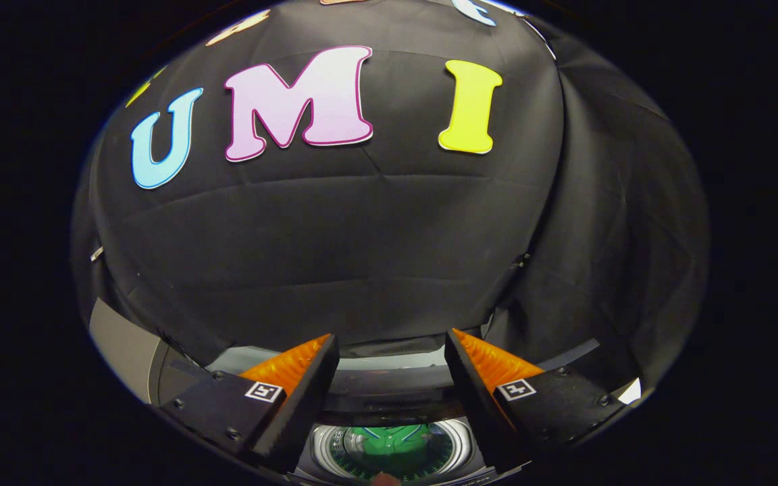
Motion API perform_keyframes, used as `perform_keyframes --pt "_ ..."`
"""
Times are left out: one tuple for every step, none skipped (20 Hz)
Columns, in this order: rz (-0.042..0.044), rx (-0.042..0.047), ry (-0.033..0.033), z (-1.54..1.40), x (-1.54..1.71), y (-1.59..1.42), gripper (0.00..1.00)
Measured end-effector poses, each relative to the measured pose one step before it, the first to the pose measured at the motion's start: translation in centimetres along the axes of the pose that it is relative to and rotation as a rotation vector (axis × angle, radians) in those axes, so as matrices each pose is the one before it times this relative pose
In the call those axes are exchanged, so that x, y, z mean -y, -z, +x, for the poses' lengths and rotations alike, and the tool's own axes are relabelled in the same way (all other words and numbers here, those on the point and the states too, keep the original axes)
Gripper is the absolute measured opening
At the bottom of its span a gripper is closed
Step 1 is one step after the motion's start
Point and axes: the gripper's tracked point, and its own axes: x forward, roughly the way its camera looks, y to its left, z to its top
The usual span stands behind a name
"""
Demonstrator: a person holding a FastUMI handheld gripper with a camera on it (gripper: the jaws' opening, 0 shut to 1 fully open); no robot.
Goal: Put the clothes into the washing machine and then close the washing machine lid.
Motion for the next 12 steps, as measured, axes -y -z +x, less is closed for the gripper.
perform_keyframes --pt "-0.00182 -0.00263 0.00031 -0.254 -0.01 0.29 0.99" --pt "-0.00152 -0.00165 0.00067 -0.396 0.053 0.208 0.99" --pt "-0.00099 -0.00014 -0.00031 -0.322 0.042 0.229 0.99" --pt "0.00066 0.00189 -0.00109 -0.293 0.019 0.109 0.99" --pt "0.00405 0.00178 -0.00016 -0.229 0.001 0.174 0.99" --pt "0.00485 -0.00226 0.00197 -0.215 0.055 0.191 0.99" --pt "0.00393 -0.00747 0.00289 -0.313 0.033 0.168 0.99" --pt "0.00045 -0.00729 0.00275 -0.231 0.042 0.357 0.99" --pt "0.00005 -0.00621 0.00381 -0.223 0.016 0.318 0.99" --pt "-0.0003 -0.0052 0.00194 -0.272 0.086 0.204 0.99" --pt "0.00327 -0.00196 -0.00492 -0.231 -0.07 0.148 0.99" --pt "0.0076 0.00976 -0.00523 -0.18 -0.126 -0.217 0.99"
